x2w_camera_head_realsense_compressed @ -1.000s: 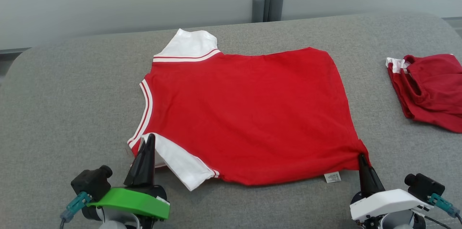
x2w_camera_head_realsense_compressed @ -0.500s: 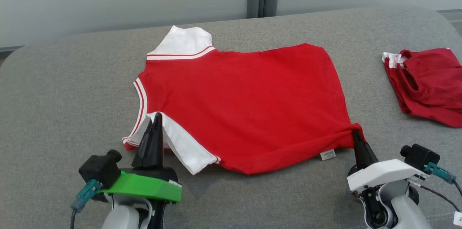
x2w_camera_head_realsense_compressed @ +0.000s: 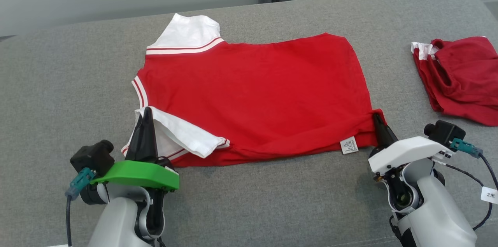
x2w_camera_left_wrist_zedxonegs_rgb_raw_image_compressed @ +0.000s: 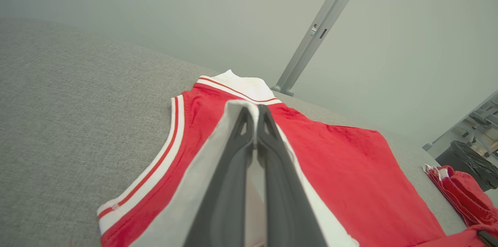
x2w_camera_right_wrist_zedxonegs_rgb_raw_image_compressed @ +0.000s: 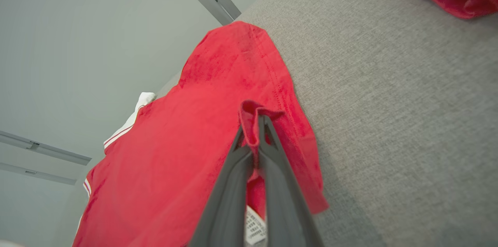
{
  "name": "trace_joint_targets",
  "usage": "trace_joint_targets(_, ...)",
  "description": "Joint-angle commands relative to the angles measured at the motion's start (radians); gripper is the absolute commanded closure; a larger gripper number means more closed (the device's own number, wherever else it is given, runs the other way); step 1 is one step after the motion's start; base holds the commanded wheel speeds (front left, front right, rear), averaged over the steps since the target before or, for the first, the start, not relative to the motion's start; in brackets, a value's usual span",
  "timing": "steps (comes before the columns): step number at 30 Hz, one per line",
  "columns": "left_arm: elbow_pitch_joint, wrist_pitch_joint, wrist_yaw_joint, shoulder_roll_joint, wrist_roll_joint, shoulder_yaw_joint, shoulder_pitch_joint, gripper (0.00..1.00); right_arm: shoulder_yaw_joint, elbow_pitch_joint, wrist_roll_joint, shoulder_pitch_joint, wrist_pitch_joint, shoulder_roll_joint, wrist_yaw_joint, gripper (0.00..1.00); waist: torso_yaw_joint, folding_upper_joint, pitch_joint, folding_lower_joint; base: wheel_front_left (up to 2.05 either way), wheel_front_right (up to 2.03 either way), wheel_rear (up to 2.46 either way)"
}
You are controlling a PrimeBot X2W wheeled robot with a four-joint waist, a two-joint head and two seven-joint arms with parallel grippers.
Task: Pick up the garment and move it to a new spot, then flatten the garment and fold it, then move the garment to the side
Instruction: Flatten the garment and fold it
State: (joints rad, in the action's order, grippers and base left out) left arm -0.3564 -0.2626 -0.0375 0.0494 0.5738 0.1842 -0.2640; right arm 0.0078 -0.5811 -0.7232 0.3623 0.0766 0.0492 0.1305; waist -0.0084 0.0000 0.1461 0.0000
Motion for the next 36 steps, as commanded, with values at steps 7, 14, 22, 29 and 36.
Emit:
trace_joint_targets(7, -0.126, -0.002, -0.01, 0.003, -0.008, -0.026, -0.11, 1.0, 0.019, -0.1, -0.019, 0.095, -0.002, 0.003, 0.0, 1.0, -0.005, 0.0, 0.022, 0.0, 0.0, 0.0, 0.0)
trace_joint_targets(14, -0.252, -0.002, -0.028, 0.003, -0.04, -0.06, -0.199, 1.0, 0.044, -0.198, -0.022, 0.181, 0.005, 0.003, 0.0, 1.0, -0.017, 0.0, 0.042, 0.0, 0.0, 0.0, 0.0)
trace_joint_targets(22, -0.358, -0.002, -0.048, 0.003, -0.05, -0.076, -0.256, 1.0, 0.076, -0.291, -0.046, 0.25, 0.016, 0.003, 0.0, 0.86, -0.023, 0.0, 0.051, 0.0, 0.0, 0.0, 0.0)
trace_joint_targets(29, -0.418, -0.002, -0.062, 0.003, -0.053, -0.084, -0.284, 0.0, 0.1, -0.347, -0.073, 0.284, 0.062, 0.003, 0.0, 0.0, -0.023, 0.0, 0.044, 0.0, 0.0, 0.0, 0.0)
trace_joint_targets(36, -0.467, -0.002, -0.083, 0.003, -0.055, -0.079, -0.311, 0.0, 0.113, -0.341, -0.089, 0.289, 0.114, 0.003, 0.0, 0.0, -0.025, 0.0, 0.028, 0.0, 0.0, 0.0, 0.0)
